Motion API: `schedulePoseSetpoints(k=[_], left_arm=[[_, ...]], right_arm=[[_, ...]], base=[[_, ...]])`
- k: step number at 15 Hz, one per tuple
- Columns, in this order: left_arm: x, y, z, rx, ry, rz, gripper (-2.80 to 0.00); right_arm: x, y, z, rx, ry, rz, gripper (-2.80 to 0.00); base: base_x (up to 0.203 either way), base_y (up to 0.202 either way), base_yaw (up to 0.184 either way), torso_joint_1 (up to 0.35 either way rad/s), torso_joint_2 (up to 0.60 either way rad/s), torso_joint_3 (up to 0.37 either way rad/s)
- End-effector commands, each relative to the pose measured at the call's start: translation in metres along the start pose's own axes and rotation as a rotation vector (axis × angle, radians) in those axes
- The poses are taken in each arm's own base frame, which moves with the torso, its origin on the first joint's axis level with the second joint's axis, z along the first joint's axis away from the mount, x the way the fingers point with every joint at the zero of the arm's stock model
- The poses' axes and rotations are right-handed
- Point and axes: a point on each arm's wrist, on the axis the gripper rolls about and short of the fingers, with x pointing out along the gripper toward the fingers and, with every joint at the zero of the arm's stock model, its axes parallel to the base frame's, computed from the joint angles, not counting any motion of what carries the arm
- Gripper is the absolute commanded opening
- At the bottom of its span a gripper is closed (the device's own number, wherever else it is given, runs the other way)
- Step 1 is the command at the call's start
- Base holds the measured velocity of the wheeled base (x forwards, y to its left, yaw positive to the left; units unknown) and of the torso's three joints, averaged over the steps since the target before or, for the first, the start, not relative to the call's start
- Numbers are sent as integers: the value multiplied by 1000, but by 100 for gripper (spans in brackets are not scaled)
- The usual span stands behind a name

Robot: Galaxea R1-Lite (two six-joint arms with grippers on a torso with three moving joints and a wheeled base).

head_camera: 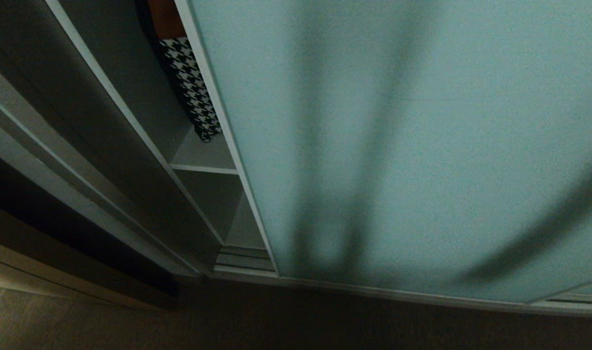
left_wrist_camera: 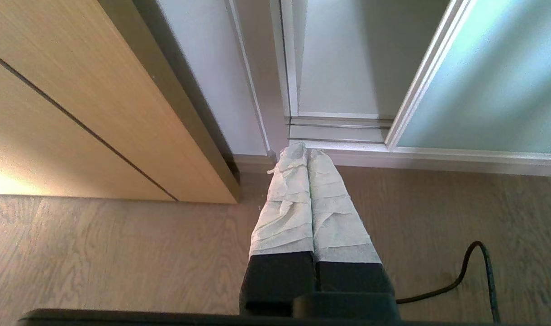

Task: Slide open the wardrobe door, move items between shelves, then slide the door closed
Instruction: Close the door

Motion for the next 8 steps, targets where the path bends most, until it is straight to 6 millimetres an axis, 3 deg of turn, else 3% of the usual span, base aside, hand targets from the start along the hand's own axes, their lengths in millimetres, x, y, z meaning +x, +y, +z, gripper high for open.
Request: schedulePoseSetpoints(k=[1,5,8], left_arm=[[0,0,0,0,2,0,-280],[0,0,0,0,2,0,-280],[0,0,0,0,2,0,-280]], right_arm=[[18,2,-13,-4,45,58,-280],[19,9,-17,155,136,417,-280],[20,3,-17,234,200,591,-280]], base=[[0,0,0,0,0,0],[0,0,0,0,0,0],[0,0,0,0,0,0]])
